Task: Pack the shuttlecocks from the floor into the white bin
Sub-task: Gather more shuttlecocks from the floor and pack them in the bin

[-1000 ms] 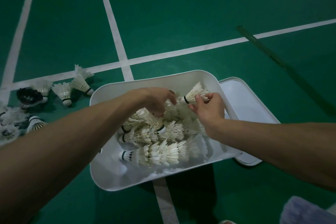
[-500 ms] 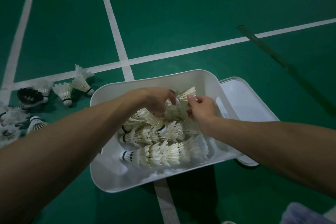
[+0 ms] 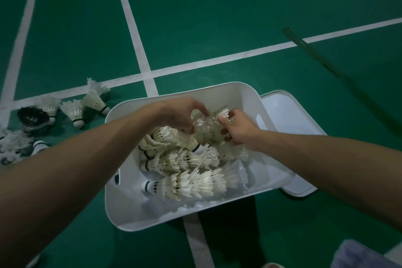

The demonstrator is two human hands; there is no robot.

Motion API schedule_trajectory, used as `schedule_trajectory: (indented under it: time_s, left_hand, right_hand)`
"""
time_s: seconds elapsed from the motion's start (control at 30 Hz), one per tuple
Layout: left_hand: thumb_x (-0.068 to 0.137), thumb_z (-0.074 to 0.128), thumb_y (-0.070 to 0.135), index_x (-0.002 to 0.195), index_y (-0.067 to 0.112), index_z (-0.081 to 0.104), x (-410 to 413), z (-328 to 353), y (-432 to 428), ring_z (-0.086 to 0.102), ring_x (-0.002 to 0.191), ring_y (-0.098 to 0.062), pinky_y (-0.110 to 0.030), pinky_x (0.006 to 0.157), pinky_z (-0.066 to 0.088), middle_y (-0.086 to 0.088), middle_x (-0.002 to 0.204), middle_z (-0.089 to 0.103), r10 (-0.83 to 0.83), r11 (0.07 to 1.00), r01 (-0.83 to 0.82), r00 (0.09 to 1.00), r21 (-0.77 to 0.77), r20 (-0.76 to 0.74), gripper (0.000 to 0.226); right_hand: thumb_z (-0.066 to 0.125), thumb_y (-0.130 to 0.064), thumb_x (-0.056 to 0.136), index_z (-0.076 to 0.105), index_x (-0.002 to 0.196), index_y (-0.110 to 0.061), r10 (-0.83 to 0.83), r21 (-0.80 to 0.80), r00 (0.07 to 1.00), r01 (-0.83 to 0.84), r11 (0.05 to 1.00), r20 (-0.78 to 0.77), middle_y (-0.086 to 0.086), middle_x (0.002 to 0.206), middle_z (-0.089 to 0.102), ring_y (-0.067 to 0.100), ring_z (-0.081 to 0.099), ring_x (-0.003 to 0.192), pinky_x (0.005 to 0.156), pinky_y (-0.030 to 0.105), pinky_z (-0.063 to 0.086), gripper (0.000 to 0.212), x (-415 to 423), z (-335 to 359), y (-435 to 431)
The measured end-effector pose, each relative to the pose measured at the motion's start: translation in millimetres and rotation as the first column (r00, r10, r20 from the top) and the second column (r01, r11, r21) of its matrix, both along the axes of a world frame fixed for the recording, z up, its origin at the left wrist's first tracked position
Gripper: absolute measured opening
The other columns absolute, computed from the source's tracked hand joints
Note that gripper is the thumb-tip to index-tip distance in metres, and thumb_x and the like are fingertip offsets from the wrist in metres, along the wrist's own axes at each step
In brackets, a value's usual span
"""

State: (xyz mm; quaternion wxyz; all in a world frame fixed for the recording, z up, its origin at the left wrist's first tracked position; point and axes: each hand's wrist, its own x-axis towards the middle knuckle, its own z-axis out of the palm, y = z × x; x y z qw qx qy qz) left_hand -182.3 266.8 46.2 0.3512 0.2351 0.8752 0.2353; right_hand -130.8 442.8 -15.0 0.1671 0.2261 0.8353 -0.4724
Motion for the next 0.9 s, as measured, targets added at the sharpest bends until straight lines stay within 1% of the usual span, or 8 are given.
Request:
schedule_trajectory:
  time_s: [0.1,0.23,0.4,0.5,0.63,0.73,0.8,0.9]
  left_hand:
    - [0.079,0.064,-0.010,0.134,0.021,0.051,-0.7,6.1,-6.8,0.059,0.099,-0.016,-0.021,0.074,0.053,0.001,0.148,0.035,0.079,0.991,-0.091,0.990,0.102,0.115,0.064]
    - [0.077,0.063,-0.014,0.133,0.018,0.051,-2.1,6.6,-9.6,0.060,0.099,-0.013,-0.014,0.064,0.051,0.001,0.145,0.042,0.114,0.977,-0.140,0.980,0.160,0.162,0.066]
    - [0.079,0.062,-0.013,0.130,0.015,0.052,1.0,11.9,-5.8,0.058,0.104,-0.018,-0.022,0.074,0.054,-0.004,0.137,0.048,0.170,0.943,-0.225,0.959,0.246,0.225,0.058]
    - [0.079,0.062,-0.013,0.127,0.012,0.053,3.5,13.4,-1.9,0.059,0.106,-0.022,-0.028,0.083,0.054,-0.006,0.132,0.050,0.199,0.924,-0.262,0.951,0.277,0.236,0.055]
    - [0.078,0.061,-0.016,0.123,0.010,0.054,6.6,12.3,7.6,0.060,0.101,-0.019,-0.022,0.072,0.055,-0.007,0.126,0.053,0.254,0.887,-0.326,0.936,0.328,0.246,0.053]
    - [0.076,0.064,-0.015,0.121,0.008,0.055,10.6,12.1,18.3,0.061,0.102,-0.024,-0.028,0.078,0.056,-0.008,0.123,0.055,0.288,0.834,-0.391,0.911,0.389,0.296,0.051]
    - [0.076,0.062,-0.018,0.118,0.005,0.056,14.9,12.5,25.8,0.063,0.098,-0.025,-0.030,0.075,0.058,-0.009,0.117,0.057,0.311,0.776,-0.461,0.874,0.432,0.373,0.048]
    - [0.080,0.062,-0.015,0.114,0.004,0.057,18.2,8.5,31.8,0.064,0.092,-0.023,-0.029,0.071,0.059,-0.008,0.114,0.057,0.317,0.753,-0.471,0.872,0.460,0.373,0.039]
  right_hand:
    - [0.062,-0.038,0.091,0.040,0.105,-0.014,0.010,0.052,1.000,-0.010,0.999,0.000,0.017,0.096,0.064,0.023,0.062,0.059,0.048,0.030,0.053,0.036,1.2,8.7,6.1]
    - [0.066,-0.028,0.089,0.035,0.110,-0.016,0.015,0.023,0.999,-0.015,1.000,0.034,0.018,0.101,0.058,0.022,0.060,0.061,0.048,0.026,0.052,0.040,7.6,13.1,10.8]
    - [0.063,-0.022,0.092,0.032,0.115,-0.017,0.012,0.036,0.999,-0.013,0.999,0.045,0.006,0.091,0.053,0.021,0.058,0.062,0.067,0.036,0.059,0.039,20.5,21.0,16.4]
    - [0.065,-0.031,0.090,0.036,0.109,-0.021,0.081,0.247,0.995,-0.064,0.967,-0.062,0.003,0.100,0.056,0.024,0.066,0.079,0.073,0.044,0.059,0.036,35.3,32.3,12.7]
    - [0.075,-0.027,0.081,0.041,0.111,-0.025,0.275,0.237,0.931,-0.218,0.947,-0.239,-0.008,0.108,0.054,0.008,0.055,0.088,0.066,0.017,0.041,0.045,49.9,55.5,-2.9]
    - [0.083,-0.029,0.073,0.041,0.116,-0.028,0.442,0.282,0.860,-0.371,0.885,-0.256,-0.007,0.116,0.057,0.012,0.057,0.094,0.078,0.026,0.046,0.060,47.7,63.9,-14.0]
    - [0.083,-0.026,0.073,0.040,0.122,-0.027,0.464,0.343,0.849,-0.370,0.864,-0.254,-0.001,0.115,0.063,0.019,0.061,0.091,0.081,0.038,0.052,0.065,42.1,64.7,-15.0]
    - [0.082,-0.026,0.075,0.036,0.128,-0.030,0.487,0.424,0.849,-0.372,0.826,-0.205,0.002,0.111,0.068,0.024,0.064,0.085,0.078,0.042,0.054,0.070,37.6,62.4,-9.3]
